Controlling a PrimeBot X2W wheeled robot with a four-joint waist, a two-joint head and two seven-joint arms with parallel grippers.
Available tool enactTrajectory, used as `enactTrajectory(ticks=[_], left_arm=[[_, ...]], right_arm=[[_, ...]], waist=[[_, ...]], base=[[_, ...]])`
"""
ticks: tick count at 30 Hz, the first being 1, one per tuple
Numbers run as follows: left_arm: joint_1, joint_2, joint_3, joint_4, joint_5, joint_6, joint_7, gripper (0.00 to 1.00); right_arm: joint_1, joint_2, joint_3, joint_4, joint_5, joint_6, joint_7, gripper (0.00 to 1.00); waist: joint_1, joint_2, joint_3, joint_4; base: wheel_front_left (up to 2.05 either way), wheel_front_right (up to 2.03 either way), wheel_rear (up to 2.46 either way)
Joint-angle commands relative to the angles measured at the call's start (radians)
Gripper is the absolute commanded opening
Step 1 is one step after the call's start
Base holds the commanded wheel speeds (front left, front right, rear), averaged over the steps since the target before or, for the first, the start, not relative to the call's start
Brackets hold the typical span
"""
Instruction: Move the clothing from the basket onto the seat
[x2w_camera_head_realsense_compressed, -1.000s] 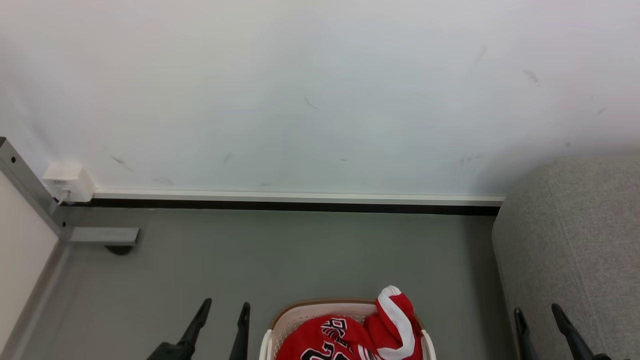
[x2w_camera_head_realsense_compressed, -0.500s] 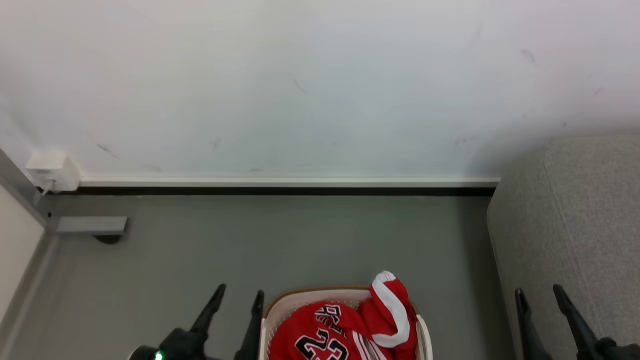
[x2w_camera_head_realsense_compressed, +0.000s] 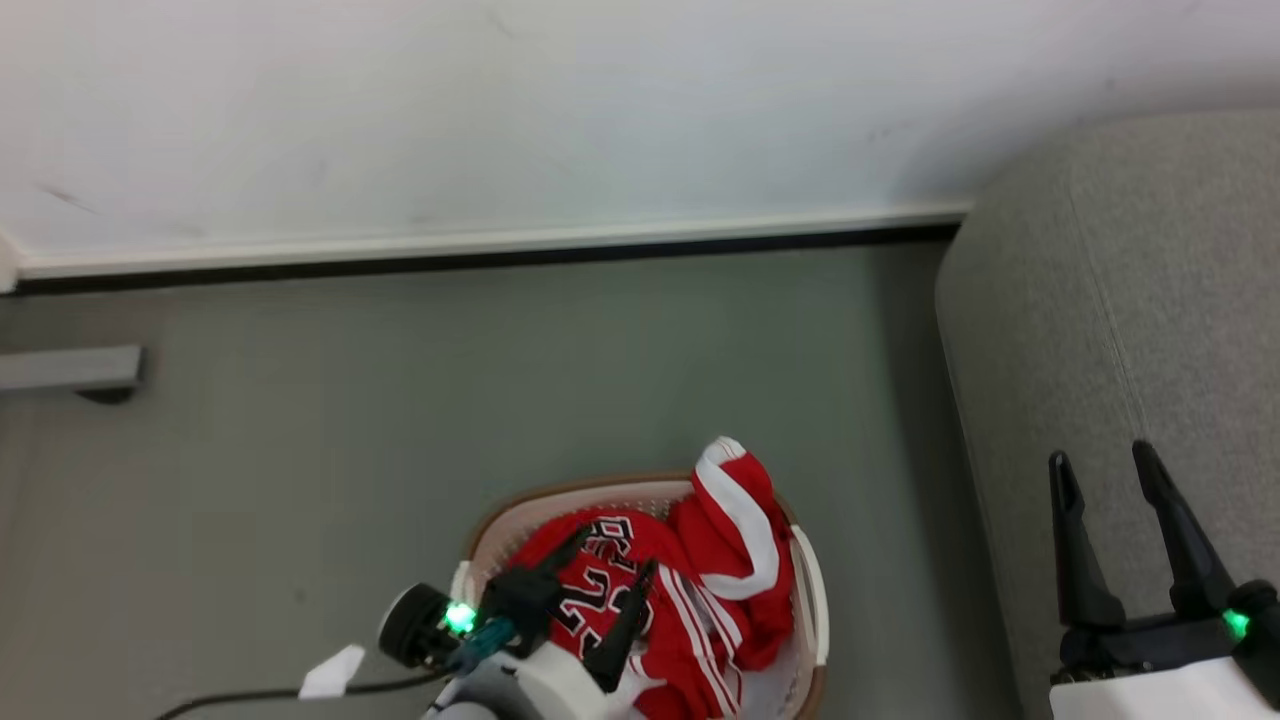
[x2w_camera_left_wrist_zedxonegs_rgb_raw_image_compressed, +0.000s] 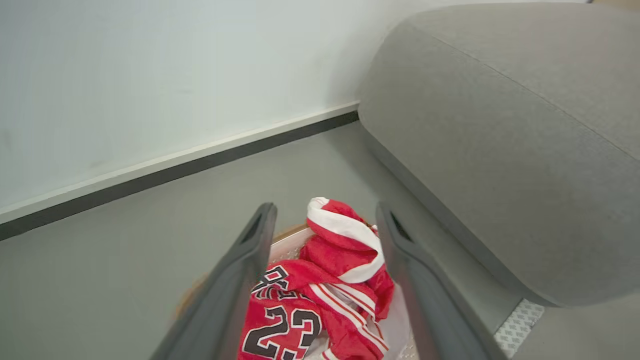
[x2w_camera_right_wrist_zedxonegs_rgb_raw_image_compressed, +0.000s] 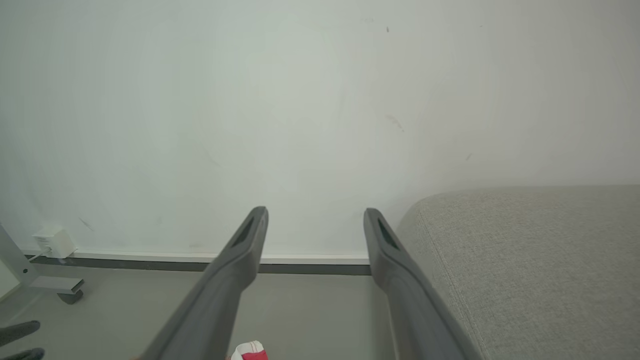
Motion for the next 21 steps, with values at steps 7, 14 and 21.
enactTrajectory(ticks=[7, 14, 21], left_arm=[[-0.167, 0.006, -0.106, 0.203, -0.038, -0.003, 0.03, 1.0], [-0.323, 0.007, -0.163, 0.357, -0.038, 0.003, 0.103, 1.0], [-0.459, 0.008, -0.183, 0.481, -0.003, 0.032, 0.11, 1.0]], right_arm=[[-0.076, 0.011, 0.017, -0.068, -0.007, -0.002, 0.001, 1.0], [-0.134, 0.032, 0.027, -0.144, -0.01, -0.002, 0.001, 1.0], [-0.181, 0.049, 0.039, -0.195, -0.012, -0.002, 0.001, 1.0]], waist=[[-0.0001, 0.0, 0.164, -0.098], [-0.0001, 0.0, 0.303, -0.142], [-0.0001, 0.0, 0.407, -0.168]], base=[[0.0, 0.0, 0.0], [0.0, 0.0, 0.0], [0.0, 0.0, 0.0]])
